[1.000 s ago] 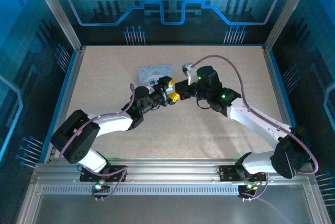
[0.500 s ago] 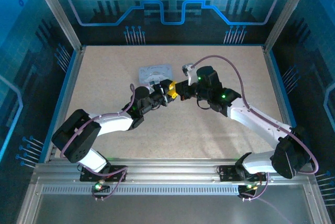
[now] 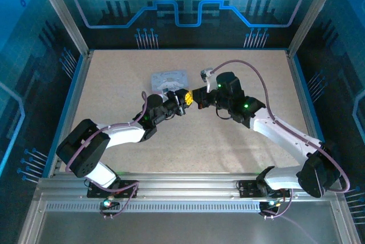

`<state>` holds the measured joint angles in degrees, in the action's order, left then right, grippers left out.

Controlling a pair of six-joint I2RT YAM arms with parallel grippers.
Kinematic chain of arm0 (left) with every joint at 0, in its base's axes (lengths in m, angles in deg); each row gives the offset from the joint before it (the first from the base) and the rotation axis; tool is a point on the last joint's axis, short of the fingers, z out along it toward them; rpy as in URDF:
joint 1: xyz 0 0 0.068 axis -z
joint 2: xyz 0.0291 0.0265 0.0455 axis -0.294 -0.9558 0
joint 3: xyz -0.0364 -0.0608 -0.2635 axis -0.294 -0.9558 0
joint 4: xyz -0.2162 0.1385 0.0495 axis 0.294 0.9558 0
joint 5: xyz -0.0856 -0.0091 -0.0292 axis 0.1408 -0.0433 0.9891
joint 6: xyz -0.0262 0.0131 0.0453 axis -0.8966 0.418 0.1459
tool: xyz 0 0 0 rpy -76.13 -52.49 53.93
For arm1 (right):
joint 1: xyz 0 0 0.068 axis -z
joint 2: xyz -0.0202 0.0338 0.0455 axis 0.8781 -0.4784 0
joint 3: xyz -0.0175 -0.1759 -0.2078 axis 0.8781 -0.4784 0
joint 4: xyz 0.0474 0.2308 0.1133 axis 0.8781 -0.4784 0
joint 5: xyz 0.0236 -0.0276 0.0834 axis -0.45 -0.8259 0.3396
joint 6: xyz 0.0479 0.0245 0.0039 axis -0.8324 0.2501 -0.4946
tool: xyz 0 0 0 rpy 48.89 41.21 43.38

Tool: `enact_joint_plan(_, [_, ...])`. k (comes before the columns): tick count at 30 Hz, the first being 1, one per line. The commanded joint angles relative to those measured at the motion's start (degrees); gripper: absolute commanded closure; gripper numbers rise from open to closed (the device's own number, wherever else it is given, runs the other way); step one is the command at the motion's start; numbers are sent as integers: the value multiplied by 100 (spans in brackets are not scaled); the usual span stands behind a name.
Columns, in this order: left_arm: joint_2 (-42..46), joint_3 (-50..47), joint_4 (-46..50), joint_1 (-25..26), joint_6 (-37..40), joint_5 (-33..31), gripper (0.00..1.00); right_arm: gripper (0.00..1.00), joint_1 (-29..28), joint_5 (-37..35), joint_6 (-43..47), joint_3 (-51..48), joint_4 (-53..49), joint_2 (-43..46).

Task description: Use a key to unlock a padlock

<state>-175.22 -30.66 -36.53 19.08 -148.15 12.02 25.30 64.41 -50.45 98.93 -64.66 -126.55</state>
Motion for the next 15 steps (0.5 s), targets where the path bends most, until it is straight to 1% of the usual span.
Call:
enact_joint_plan(1, [-67, -60, -413, 47, -104, -102, 87, 100, -87, -76, 60, -99, -84, 114])
enact_joint_plan(12, [-111, -70, -473, 46, -69, -103, 97, 100, -88, -103, 88, -117, -156, 125])
enact_joint_plan(15, [-103, -77, -481, 46, 82, -89, 100, 100, -86, -141, 96, -135, -220, 166])
